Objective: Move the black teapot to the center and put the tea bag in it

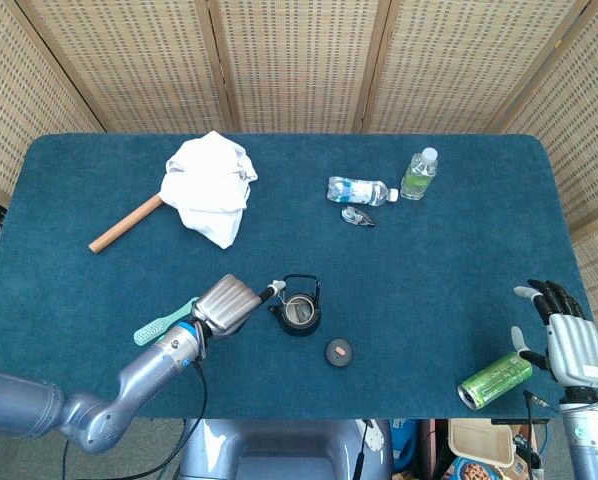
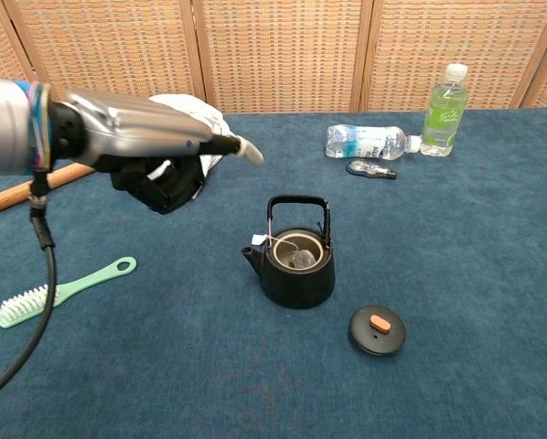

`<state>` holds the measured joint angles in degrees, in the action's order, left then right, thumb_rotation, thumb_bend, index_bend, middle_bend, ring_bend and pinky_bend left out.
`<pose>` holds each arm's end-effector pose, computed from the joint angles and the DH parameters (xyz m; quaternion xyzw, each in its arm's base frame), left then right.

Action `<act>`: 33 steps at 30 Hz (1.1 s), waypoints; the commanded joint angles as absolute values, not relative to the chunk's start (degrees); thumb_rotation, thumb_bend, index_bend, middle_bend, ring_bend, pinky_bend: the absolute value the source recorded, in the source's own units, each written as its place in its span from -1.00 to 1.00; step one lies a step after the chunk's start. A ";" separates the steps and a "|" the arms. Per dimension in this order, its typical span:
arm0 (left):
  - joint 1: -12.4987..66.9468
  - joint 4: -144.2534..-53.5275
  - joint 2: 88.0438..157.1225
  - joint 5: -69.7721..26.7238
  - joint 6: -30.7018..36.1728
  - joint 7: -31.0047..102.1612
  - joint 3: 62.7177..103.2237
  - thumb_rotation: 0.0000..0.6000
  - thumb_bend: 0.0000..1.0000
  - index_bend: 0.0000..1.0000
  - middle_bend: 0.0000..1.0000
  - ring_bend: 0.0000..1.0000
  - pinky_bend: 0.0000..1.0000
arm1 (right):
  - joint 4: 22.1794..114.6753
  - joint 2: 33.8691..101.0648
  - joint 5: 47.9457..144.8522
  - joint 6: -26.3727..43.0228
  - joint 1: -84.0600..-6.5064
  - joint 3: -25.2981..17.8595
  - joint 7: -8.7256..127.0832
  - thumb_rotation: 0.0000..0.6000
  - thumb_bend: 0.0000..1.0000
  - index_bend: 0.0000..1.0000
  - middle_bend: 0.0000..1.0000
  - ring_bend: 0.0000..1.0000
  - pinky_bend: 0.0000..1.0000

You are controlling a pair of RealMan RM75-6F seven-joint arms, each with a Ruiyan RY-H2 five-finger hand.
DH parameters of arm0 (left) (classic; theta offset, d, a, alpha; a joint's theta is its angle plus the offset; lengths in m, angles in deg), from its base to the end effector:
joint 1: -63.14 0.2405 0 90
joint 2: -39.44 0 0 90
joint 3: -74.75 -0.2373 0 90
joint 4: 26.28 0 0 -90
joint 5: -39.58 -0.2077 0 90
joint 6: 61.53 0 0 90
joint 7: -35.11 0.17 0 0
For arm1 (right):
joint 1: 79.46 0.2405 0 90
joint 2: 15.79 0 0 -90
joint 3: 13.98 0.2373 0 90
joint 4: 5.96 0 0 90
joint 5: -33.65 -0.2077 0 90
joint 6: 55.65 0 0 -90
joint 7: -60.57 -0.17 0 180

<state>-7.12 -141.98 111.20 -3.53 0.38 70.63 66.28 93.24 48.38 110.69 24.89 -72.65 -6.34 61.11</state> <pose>-0.0485 0.3016 0.0041 -0.8632 -0.2619 -0.2560 0.3474 -0.2815 -0.2287 0.1503 0.5369 -0.4478 0.4096 0.5860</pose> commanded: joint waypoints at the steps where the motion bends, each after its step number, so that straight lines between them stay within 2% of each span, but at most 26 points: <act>1: 0.29 -144.02 106.43 -11.70 5.95 64.95 64.15 1.00 1.00 -1.00 0.22 0.26 0.44 | 93.17 48.47 110.94 25.06 -72.78 -6.53 61.01 1.00 0.16 -0.46 -0.54 -0.74 -0.58; 4: 5.22 -144.03 103.98 -15.72 9.47 62.16 62.61 1.00 0.96 -1.00 0.13 0.19 0.43 | 93.10 48.57 111.24 25.15 -72.72 -6.54 60.88 1.00 0.16 -0.46 -0.54 -0.74 -0.58; 12: 17.21 -141.50 101.58 -25.54 18.45 55.88 60.59 1.00 0.65 -1.00 -0.11 -0.01 0.36 | 93.13 48.78 111.91 25.19 -72.53 -6.68 61.02 1.00 0.15 -0.46 -0.54 -0.74 -0.58; 14: 20.92 -140.23 101.58 -27.90 21.94 53.78 60.68 1.00 0.54 -1.00 -0.18 -0.07 0.33 | 93.25 48.76 112.05 25.32 -72.51 -6.66 61.17 1.00 0.15 -0.46 -0.54 -0.74 -0.58; 18: 28.83 -136.00 103.04 -32.60 30.93 49.24 61.68 1.00 0.45 -1.00 -0.25 -0.14 0.30 | 93.30 48.86 112.23 25.52 -72.51 -6.69 61.47 1.00 0.16 -0.46 -0.54 -0.74 -0.58; 24: 36.73 -131.07 105.30 -37.01 38.99 44.43 63.53 1.00 0.35 -1.00 -0.45 -0.36 0.16 | 93.54 48.89 112.25 25.53 -72.32 -6.57 62.05 1.00 0.16 -0.46 -0.55 -0.74 -0.58; 27: 39.76 -129.14 105.84 -38.16 41.07 42.19 64.08 1.00 0.33 -1.00 -0.60 -0.53 -0.09 | 93.75 49.03 112.14 25.74 -72.42 -6.62 62.57 1.00 0.16 -0.46 -0.56 -0.74 -0.58; 29: 41.39 -128.06 106.13 -38.68 41.75 41.35 64.22 1.00 0.29 -1.00 -0.75 -0.69 -0.36 | 93.85 49.18 112.17 25.91 -72.51 -6.69 62.77 1.00 0.16 -0.46 -0.57 -0.74 -0.58; 33: 44.54 -126.32 106.58 -39.22 42.12 40.21 64.28 1.00 0.26 -1.00 -0.95 -0.92 -0.76 | 94.19 49.36 112.34 26.17 -72.76 -7.02 63.14 1.00 0.16 -0.46 -0.60 -0.78 -0.60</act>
